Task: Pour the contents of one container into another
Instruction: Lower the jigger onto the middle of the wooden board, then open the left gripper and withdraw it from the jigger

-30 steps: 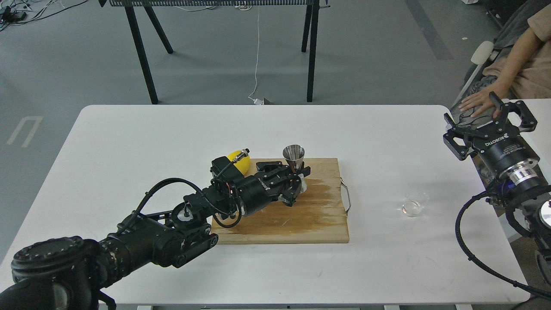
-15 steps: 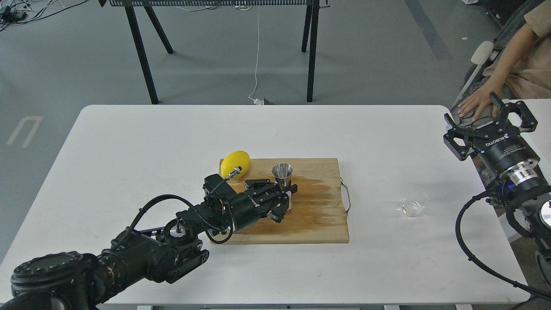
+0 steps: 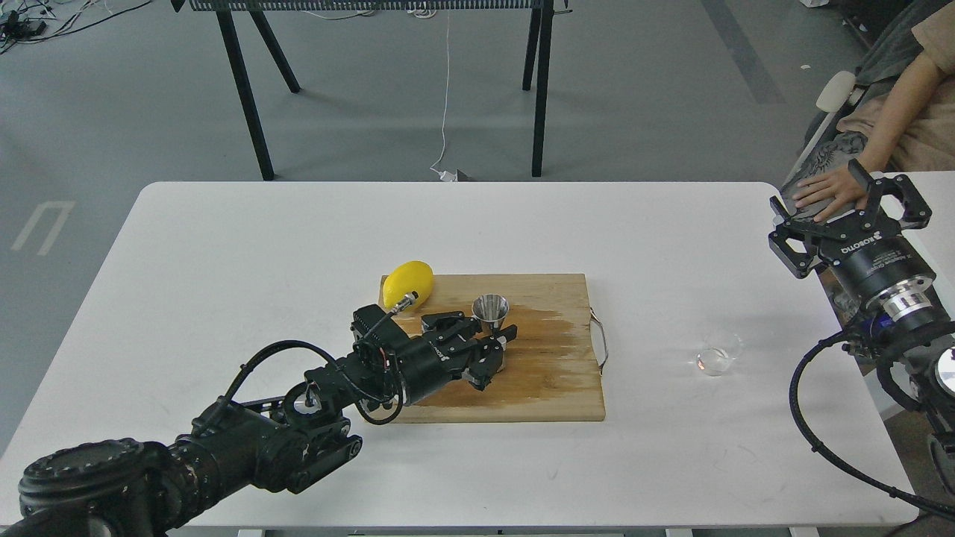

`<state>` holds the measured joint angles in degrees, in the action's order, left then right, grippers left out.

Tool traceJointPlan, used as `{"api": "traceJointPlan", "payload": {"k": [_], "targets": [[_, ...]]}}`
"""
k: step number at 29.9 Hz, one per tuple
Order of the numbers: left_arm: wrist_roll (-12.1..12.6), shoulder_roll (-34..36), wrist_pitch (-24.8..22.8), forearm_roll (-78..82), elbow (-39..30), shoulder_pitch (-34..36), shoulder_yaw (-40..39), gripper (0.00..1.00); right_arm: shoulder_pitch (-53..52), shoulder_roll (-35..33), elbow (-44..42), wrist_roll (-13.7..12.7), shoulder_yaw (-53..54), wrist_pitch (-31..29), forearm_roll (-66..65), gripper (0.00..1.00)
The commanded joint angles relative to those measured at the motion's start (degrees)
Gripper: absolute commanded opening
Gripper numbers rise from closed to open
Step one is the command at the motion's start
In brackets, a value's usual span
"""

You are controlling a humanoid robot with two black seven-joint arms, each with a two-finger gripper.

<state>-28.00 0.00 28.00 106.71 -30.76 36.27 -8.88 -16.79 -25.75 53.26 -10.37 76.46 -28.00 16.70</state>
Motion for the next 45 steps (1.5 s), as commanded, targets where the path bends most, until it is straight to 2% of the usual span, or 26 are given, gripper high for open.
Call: {"api": "traceJointPlan", "payload": {"k": [1, 4, 8, 10, 14, 45], "targets": [[0.0, 0.0, 0.0, 0.1, 0.0, -0.1, 0.0, 0.46, 0.1, 0.1, 0.0, 0.0, 0.0, 0.0, 0.0, 0.99], [0.0, 0.0, 0.0, 0.1, 0.0, -0.3, 0.0, 0.53, 0.1, 0.1, 0.0, 0.0, 0.0, 0.0, 0.0, 0.99], [0.0, 0.0, 0.0, -0.1, -0.1, -0.3, -0.1, 0.73, 0.1, 0.1, 0.0, 0.0, 0.1, 0.0, 0.0, 0.99], [0.0, 0.0, 0.0, -0.2, -0.2, -0.3, -0.1, 0.79, 0.1, 0.1, 0.0, 0.0, 0.1, 0.0, 0.0, 0.99], [0.0, 0.0, 0.0, -0.3, -0.4, -0.3, -0.2, 0.84, 0.1, 0.1, 0.0, 0.0, 0.1, 0.0, 0.0, 0.99], [0.0, 0.9, 0.0, -0.4, -1.1, -3.7, -1.0, 0.86, 0.1, 0.4, 0.0, 0.0, 0.1, 0.0, 0.0, 0.99]]}}
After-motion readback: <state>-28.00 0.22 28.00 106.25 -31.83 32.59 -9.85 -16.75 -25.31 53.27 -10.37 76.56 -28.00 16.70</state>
